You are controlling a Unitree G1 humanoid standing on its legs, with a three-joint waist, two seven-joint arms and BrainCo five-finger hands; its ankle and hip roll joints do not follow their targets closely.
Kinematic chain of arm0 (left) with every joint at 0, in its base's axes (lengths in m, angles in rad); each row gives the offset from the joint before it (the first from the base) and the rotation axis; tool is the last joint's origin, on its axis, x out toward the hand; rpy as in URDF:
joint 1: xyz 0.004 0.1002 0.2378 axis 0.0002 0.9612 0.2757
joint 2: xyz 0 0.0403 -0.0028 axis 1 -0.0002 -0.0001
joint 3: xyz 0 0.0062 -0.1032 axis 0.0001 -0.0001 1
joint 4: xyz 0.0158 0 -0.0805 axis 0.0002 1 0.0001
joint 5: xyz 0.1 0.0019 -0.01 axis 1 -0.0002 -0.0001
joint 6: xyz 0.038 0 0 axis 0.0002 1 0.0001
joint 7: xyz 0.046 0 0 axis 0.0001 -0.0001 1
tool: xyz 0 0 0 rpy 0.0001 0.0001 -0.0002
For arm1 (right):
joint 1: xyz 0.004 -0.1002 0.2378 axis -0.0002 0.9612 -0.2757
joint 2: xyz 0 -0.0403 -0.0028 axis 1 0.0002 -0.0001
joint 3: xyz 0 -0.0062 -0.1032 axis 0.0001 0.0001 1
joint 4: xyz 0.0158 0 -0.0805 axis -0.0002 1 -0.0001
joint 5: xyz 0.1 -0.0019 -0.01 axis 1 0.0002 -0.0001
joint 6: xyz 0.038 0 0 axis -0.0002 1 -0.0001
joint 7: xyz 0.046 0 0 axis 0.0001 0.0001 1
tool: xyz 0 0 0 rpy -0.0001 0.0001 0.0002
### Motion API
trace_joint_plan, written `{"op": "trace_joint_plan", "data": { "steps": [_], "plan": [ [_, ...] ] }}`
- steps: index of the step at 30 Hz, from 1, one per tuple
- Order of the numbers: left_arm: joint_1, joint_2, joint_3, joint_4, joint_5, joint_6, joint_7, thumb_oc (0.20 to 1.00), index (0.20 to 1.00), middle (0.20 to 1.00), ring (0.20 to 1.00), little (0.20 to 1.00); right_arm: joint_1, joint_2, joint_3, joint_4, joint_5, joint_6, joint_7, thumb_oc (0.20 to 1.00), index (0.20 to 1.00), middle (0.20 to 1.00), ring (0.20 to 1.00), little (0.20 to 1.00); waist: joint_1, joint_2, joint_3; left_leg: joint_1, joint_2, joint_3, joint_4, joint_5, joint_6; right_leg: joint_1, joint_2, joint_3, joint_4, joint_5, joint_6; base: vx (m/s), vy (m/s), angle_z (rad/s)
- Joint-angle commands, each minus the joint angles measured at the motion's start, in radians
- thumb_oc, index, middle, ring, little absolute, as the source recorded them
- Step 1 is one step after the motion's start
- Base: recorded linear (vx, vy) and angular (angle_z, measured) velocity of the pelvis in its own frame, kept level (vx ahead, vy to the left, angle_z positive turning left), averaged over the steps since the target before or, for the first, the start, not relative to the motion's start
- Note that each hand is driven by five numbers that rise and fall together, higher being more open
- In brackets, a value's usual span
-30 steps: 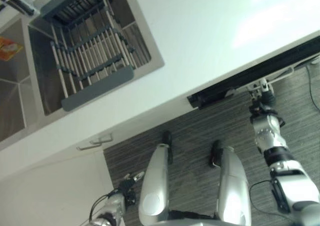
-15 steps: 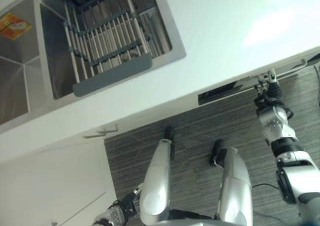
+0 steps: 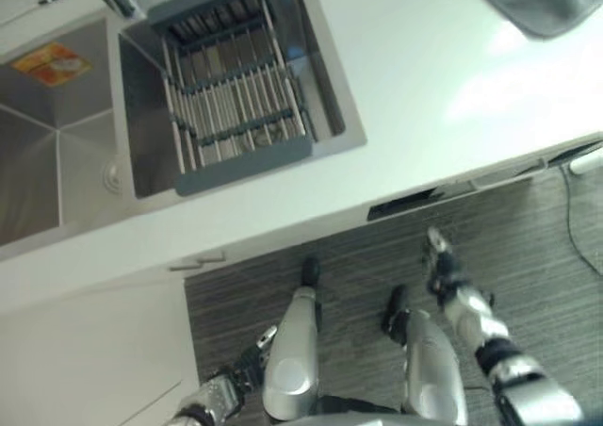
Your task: Place the dishes in the dishwasher.
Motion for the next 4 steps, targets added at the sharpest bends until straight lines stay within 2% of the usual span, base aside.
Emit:
{"op": "trace_joint_plan", "data": {
  "steps": [1,4],
  "plan": [
    [0.035,0.006,-0.041,0.049,0.171,0.012,-0.012,1.000,1.000,1.000,1.000,1.000,-0.012,-0.031,-0.085,0.059,-0.082,-0.017,0.072,1.000,1.000,1.000,1.000,1.000,-0.027,-0.022,-0.093,0.022,-0.012,0.128,-0.090,0.058,0.043,0.039,-0.009,0.018,-0.025,0.006,0.000,0.00,0.017,-0.05],
    [0.039,0.004,-0.044,0.069,0.205,0.016,-0.014,1.000,1.000,1.000,1.000,1.000,0.044,-0.026,-0.095,0.115,-0.177,-0.027,0.080,1.000,1.000,1.000,1.000,1.000,-0.048,-0.028,-0.114,0.054,-0.008,0.142,-0.098,0.050,0.041,0.070,-0.012,0.020,-0.056,0.014,0.005,0.02,0.023,-0.15]
  ]
}}
